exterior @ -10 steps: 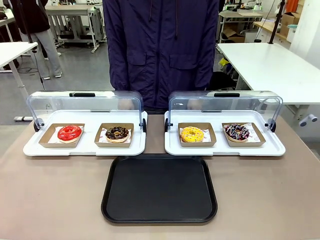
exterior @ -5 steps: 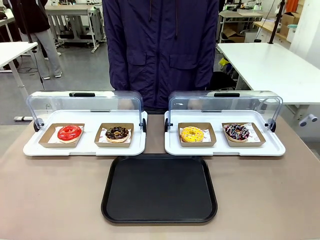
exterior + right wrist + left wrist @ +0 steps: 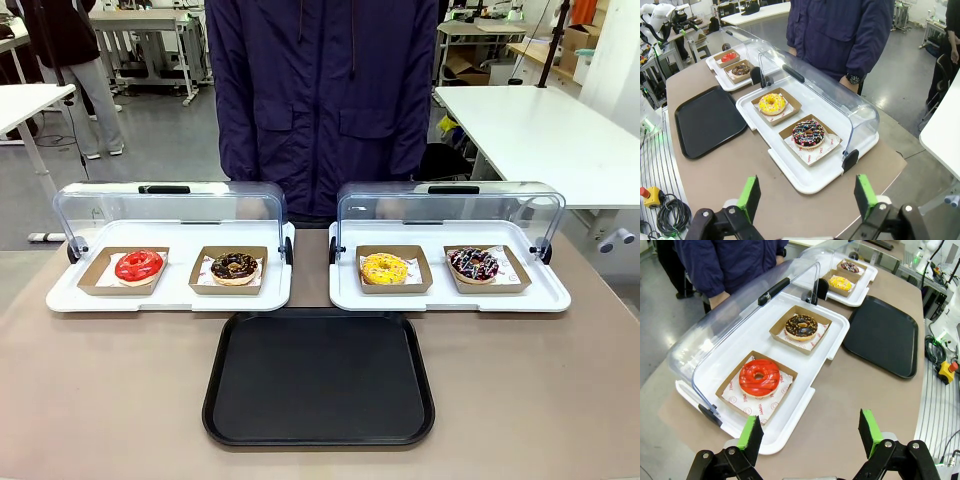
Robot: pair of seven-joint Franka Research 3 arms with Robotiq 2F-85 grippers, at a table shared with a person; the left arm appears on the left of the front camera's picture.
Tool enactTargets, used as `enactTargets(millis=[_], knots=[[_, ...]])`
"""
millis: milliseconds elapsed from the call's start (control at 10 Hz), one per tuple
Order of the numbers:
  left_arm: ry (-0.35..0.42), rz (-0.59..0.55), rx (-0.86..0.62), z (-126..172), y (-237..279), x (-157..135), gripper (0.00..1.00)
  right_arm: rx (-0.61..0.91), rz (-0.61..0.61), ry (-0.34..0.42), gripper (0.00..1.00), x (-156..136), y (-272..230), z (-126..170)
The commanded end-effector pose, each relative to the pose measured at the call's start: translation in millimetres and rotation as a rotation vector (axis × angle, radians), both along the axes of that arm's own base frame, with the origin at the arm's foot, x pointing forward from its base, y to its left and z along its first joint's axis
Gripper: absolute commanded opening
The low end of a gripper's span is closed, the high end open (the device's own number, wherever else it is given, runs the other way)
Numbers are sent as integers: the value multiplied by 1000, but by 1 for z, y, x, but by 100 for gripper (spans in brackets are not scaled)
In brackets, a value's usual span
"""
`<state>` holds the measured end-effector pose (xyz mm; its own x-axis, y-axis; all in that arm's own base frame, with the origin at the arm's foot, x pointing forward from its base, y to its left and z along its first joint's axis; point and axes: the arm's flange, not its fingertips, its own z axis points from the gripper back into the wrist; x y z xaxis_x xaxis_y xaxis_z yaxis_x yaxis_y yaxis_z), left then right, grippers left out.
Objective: Move the fourth donut from the left to the tray.
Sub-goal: Pick up the Paper togo box containing the Donut indicated by the person and place it on the Handle tray.
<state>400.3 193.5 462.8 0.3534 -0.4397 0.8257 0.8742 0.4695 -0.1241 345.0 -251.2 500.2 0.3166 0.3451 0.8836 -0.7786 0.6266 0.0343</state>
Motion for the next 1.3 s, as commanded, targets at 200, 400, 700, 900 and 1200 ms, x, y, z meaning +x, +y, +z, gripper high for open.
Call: enactTargets(millis=[200,400,700,900,1200], knots=[[-19,-12,-11,0,1,0,100,4,8,-35,100,3,-2,1],[-19,-12,-11,0,1,0,100,4,8,-35,100,3,-2,1],[-19,-12,-11,0,1,0,100,4,8,-35,100,3,-2,1],[-19,-12,-11,0,1,0,100,4,8,-35,100,3,-2,1],[-19,-12,-11,0,1,0,100,4,8,-35,100,3,-2,1]])
